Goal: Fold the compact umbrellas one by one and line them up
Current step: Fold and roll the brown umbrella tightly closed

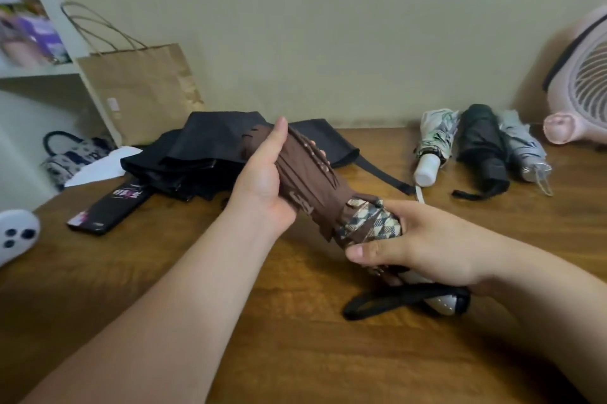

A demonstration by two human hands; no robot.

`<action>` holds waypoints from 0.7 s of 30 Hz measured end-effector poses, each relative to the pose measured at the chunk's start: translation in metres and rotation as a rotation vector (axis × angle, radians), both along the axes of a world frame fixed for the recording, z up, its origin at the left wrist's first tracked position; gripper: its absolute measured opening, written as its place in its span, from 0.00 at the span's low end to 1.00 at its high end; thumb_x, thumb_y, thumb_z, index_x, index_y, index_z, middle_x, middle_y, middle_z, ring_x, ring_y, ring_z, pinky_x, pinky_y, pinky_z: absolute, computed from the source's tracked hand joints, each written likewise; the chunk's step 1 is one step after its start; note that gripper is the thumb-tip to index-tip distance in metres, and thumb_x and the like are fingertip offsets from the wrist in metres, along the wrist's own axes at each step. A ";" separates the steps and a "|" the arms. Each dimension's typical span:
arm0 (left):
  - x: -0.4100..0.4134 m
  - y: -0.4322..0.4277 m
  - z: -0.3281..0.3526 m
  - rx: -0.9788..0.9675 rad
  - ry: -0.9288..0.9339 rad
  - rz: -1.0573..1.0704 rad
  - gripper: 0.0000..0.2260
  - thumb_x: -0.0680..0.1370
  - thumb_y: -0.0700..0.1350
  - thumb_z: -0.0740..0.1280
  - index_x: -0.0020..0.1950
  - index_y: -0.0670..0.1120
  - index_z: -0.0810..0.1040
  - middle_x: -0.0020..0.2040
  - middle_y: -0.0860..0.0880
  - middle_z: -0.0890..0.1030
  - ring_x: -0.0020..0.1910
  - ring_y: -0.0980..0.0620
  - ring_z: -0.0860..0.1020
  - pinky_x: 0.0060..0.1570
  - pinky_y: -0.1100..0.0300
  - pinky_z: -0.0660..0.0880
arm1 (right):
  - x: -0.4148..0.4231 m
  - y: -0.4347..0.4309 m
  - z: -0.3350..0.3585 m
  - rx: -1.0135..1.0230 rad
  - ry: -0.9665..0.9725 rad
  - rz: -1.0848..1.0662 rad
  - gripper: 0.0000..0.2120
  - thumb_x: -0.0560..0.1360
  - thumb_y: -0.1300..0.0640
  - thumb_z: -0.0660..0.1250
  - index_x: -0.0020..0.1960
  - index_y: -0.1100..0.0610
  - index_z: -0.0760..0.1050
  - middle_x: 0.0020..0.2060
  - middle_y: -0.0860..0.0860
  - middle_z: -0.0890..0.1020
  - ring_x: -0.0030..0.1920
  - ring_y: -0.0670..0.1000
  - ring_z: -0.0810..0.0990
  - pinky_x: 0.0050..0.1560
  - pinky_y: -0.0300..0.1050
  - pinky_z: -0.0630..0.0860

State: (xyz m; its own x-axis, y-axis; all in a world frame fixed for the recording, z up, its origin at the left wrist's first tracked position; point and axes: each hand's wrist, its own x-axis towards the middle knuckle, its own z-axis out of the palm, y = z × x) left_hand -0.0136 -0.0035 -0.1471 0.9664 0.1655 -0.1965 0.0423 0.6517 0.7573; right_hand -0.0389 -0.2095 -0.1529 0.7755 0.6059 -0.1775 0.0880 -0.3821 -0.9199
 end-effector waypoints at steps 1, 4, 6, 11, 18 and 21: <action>0.000 -0.001 -0.002 0.006 0.007 0.025 0.40 0.61 0.60 0.81 0.65 0.38 0.80 0.53 0.41 0.85 0.46 0.41 0.86 0.45 0.46 0.83 | 0.001 -0.002 0.000 0.017 0.041 0.008 0.18 0.74 0.55 0.77 0.59 0.60 0.77 0.42 0.59 0.81 0.38 0.55 0.79 0.40 0.47 0.78; 0.000 -0.006 -0.001 0.019 -0.026 0.115 0.45 0.56 0.62 0.83 0.67 0.39 0.79 0.56 0.39 0.85 0.48 0.39 0.86 0.46 0.45 0.82 | 0.004 -0.004 -0.003 0.084 0.132 0.072 0.19 0.74 0.55 0.77 0.57 0.64 0.74 0.42 0.57 0.81 0.38 0.55 0.77 0.40 0.46 0.75; 0.001 -0.005 0.005 0.011 -0.066 0.181 0.40 0.60 0.62 0.81 0.65 0.41 0.80 0.52 0.41 0.86 0.46 0.41 0.86 0.44 0.46 0.82 | 0.007 -0.006 -0.002 0.133 0.197 0.093 0.17 0.73 0.57 0.77 0.56 0.62 0.76 0.43 0.58 0.82 0.38 0.55 0.78 0.42 0.46 0.77; 0.004 0.026 0.025 -0.078 -0.109 0.331 0.38 0.70 0.74 0.68 0.71 0.49 0.76 0.57 0.46 0.84 0.53 0.40 0.84 0.48 0.37 0.82 | 0.018 -0.031 0.003 0.027 0.278 0.109 0.19 0.71 0.66 0.74 0.59 0.64 0.73 0.42 0.61 0.81 0.32 0.55 0.80 0.28 0.43 0.80; 0.008 0.042 0.015 -0.202 -0.011 0.370 0.36 0.70 0.71 0.72 0.71 0.52 0.76 0.61 0.43 0.83 0.51 0.38 0.85 0.49 0.35 0.82 | 0.030 -0.070 0.014 0.035 0.113 -0.040 0.14 0.68 0.62 0.70 0.53 0.58 0.83 0.41 0.62 0.83 0.35 0.59 0.80 0.32 0.45 0.78; 0.005 0.035 0.013 -0.216 -0.038 0.325 0.29 0.73 0.62 0.76 0.66 0.46 0.80 0.56 0.41 0.85 0.43 0.39 0.87 0.43 0.42 0.83 | 0.023 -0.065 0.019 -0.094 -0.172 -0.111 0.34 0.62 0.45 0.79 0.67 0.41 0.74 0.57 0.45 0.84 0.58 0.45 0.82 0.59 0.45 0.79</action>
